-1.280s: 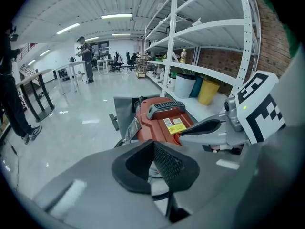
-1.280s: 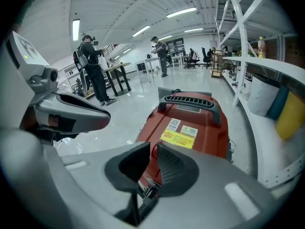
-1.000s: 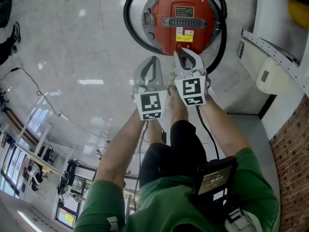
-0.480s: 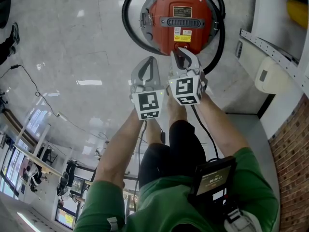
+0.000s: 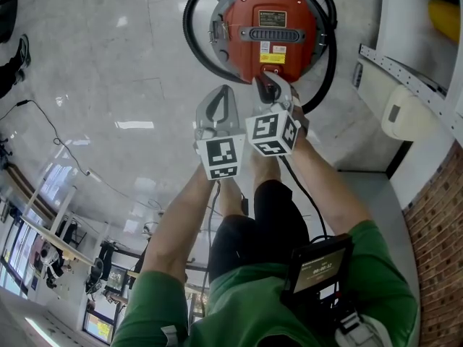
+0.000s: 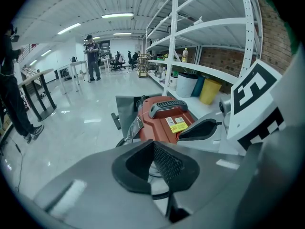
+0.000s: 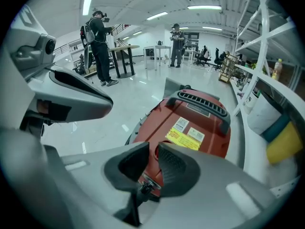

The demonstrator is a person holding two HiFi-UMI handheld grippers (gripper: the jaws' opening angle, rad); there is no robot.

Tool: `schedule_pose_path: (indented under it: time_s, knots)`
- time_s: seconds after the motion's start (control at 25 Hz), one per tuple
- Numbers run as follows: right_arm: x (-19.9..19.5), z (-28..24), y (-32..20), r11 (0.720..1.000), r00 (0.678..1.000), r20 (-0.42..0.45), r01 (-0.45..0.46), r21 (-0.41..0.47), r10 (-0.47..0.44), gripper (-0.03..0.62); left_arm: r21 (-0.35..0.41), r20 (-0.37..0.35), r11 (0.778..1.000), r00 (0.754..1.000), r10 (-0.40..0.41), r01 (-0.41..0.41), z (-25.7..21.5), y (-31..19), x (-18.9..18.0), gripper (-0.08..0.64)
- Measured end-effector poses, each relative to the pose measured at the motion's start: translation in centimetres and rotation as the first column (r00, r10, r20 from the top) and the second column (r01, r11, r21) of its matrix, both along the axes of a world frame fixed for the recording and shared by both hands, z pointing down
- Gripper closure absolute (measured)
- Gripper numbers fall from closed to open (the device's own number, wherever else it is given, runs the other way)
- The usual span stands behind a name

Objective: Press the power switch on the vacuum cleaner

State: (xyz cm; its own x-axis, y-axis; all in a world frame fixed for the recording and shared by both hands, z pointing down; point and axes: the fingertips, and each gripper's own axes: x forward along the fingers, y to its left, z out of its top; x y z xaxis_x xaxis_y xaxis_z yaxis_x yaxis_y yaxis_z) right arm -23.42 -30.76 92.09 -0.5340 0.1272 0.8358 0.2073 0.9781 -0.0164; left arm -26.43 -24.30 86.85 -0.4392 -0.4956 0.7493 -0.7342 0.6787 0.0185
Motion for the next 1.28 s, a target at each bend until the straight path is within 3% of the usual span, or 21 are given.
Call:
schedule_pose_path:
  time_s: [0.32,0.56,0.88,1.28]
  knots:
    - [0.2,-0.1,0.1,1.0,1.0,0.011,0.019,-0.008,-0.019,0.541,-0.005,0.001,1.0,1.0,0.004,-0.004,0.1,0.1,0.3,0.554]
    - [3.1,-0.1,0.8,0.997,0.998,-0.065,0.017,-0.073,-0.022,0.541,-0.003,-0.005,1.0,1.0,0.029,-0.029,-0.6,0.1,1.5,0.554]
    - [5.2,-4.9,-0.4,0.998,0.999,0.013,-0.029,-0.064,0.03,0.541,0.04,0.026,0.997,0.998,0.064,-0.065,-3.5,-0.3,2.5,0.554]
    - [5.8,-17.7,-0.4,0.992,0.973,0.194,-0.123,-0.011,0.123,0.541,0.138,0.147,0.988,0.988,0.044,-0.065,-13.9,2.5,2.9,0.554]
